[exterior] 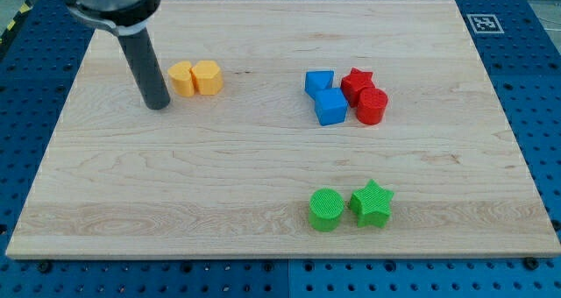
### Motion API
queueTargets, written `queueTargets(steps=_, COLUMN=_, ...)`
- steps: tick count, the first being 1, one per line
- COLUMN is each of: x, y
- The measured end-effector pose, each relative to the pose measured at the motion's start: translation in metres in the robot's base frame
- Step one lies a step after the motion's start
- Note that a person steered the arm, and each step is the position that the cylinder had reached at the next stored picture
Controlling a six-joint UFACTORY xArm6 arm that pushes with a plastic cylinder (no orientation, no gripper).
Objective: Move yellow heart away from the yellow hexagon
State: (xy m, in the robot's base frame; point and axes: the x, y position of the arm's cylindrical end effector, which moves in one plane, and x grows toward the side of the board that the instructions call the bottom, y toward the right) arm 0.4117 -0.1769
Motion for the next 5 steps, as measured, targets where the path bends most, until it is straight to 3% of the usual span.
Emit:
queueTargets(steps=2, x=-0.055, y=0.0)
queueTargets(steps=5, x=-0.023, y=0.038)
